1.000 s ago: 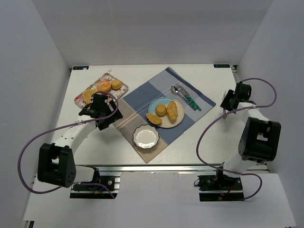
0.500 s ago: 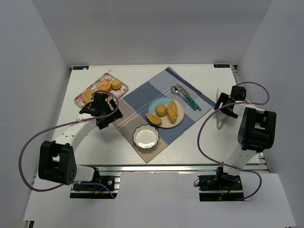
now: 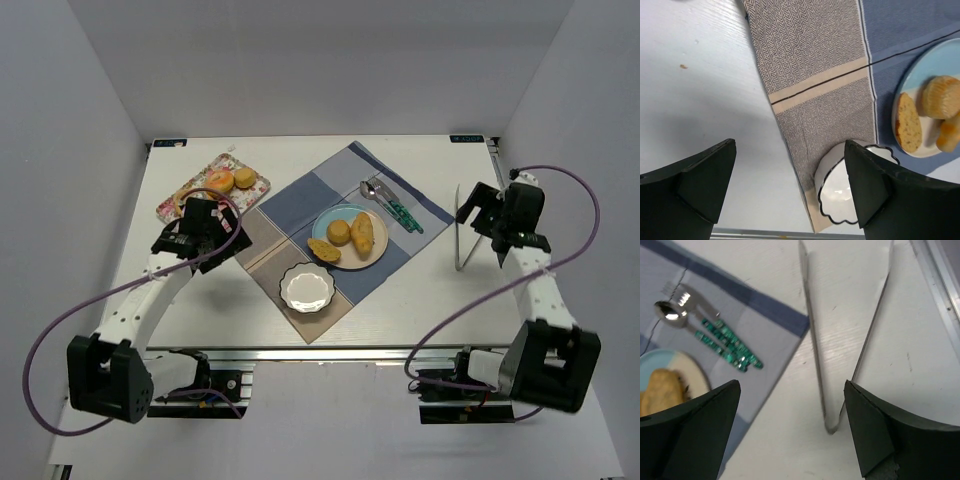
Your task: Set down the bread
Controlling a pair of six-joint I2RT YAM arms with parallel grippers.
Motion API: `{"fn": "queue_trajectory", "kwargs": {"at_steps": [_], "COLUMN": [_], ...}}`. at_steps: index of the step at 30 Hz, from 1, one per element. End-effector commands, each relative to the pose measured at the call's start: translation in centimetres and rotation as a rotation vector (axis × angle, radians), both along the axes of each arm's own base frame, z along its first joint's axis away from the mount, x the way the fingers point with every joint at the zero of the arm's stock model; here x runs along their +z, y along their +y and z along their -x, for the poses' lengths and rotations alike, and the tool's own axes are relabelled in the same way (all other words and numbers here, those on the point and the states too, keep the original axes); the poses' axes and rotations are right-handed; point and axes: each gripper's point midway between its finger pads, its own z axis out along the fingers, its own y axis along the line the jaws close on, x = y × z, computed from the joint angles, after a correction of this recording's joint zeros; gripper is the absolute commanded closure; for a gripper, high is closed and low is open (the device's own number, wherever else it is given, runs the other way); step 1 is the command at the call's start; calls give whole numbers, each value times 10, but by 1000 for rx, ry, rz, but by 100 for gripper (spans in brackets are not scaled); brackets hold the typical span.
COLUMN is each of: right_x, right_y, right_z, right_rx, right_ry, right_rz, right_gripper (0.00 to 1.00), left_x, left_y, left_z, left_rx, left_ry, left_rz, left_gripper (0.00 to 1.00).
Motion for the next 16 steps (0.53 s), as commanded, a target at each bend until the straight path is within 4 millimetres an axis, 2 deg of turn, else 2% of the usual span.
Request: {"fn": "queue_trajectory", "kwargs": {"at_steps": [1, 2, 3, 5, 6, 8, 12, 16], "right_x": [-8, 5, -7, 6, 0, 8, 6, 6], "right_y": [35, 43, 55, 66, 72, 74, 74, 74], "right_z": [44, 53, 67, 82, 90, 100, 111, 113], "right_rx": [75, 97, 141, 186, 209, 213, 210, 210], "right_ry": [21, -32, -20, -85, -82, -127, -159, -154], "right_rz": [-91, -95, -132, -150, -169, -165, -157, -153], "right_gripper": [11, 11, 11, 11, 11, 11, 11, 10], "left_x": [32, 35, 37, 43, 44, 43, 43, 40], "left_y": [11, 12, 14, 17, 18, 22, 26, 28], "left_z": [15, 19, 23, 33, 36, 43, 51, 53], "left_rx": [32, 38, 40, 46, 48, 67, 76, 88], "left_ry": [-69, -74, -79, -104, -111, -120, -146, -131], "left_rz": [-18, -18, -17, -15, -16, -18, -18, -26], "left_gripper": [2, 2, 2, 2, 2, 2, 2, 2]}}
